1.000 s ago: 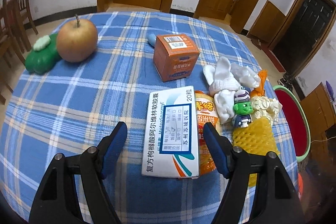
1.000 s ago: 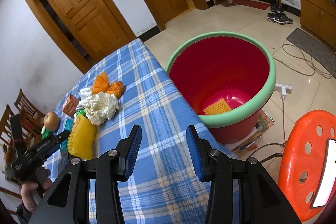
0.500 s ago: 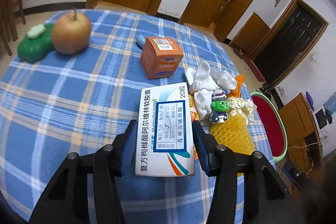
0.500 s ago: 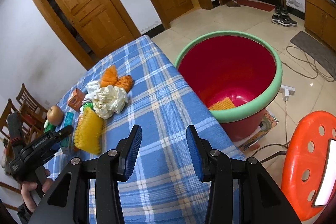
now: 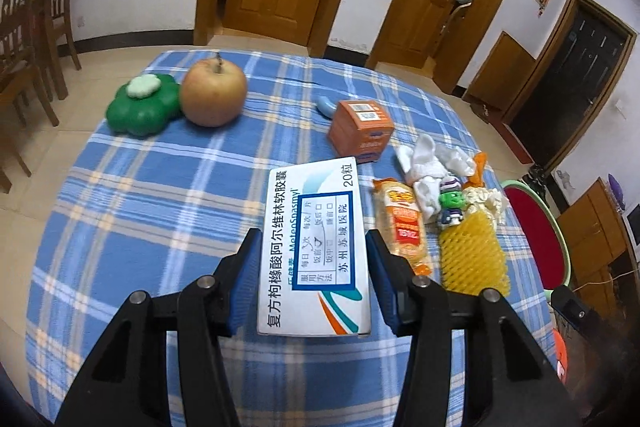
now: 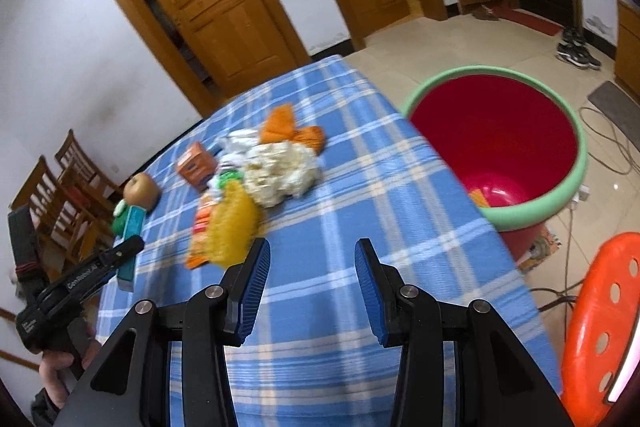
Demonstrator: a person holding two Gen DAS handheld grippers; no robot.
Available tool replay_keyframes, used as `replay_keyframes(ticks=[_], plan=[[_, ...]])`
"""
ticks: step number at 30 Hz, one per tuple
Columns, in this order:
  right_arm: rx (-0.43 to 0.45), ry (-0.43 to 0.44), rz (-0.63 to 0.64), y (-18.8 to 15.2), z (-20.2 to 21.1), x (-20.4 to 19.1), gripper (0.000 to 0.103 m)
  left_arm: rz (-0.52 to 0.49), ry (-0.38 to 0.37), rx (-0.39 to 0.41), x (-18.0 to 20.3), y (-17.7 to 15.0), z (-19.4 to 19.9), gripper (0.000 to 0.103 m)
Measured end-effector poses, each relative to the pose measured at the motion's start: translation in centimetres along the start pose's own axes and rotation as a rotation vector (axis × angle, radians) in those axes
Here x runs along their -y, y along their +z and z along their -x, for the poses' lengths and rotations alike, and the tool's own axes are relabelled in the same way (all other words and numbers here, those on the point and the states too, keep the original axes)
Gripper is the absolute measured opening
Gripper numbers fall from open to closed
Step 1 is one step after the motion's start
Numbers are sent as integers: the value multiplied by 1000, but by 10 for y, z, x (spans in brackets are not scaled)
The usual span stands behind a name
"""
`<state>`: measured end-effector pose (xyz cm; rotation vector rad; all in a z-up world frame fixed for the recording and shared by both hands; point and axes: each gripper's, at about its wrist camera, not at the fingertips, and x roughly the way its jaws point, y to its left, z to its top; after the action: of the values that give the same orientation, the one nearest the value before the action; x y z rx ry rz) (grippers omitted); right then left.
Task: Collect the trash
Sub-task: 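Grasp the second yellow foam net with the right tool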
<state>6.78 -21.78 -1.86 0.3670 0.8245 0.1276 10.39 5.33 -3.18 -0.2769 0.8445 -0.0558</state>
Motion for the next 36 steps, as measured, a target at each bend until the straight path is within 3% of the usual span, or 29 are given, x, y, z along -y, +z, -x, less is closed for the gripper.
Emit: replay_keyframes(ticks=[13, 21, 23, 26, 36], plan=[[-83, 64, 106, 1, -40, -55, 45, 48, 40, 14, -31, -3, 8, 52], [-122, 68, 110, 2, -66, -58, 45, 62, 25, 14, -33, -5, 3, 52], [-113, 38, 119, 1, -68, -58, 28, 56, 21, 11, -31, -6, 2, 52], [-102, 24, 133, -2, -69, -57, 10, 41, 9, 2, -26, -9, 1, 52], [-40, 80, 135, -9, -35, -50, 9, -17, -29, 3, 2, -14, 10, 52]])
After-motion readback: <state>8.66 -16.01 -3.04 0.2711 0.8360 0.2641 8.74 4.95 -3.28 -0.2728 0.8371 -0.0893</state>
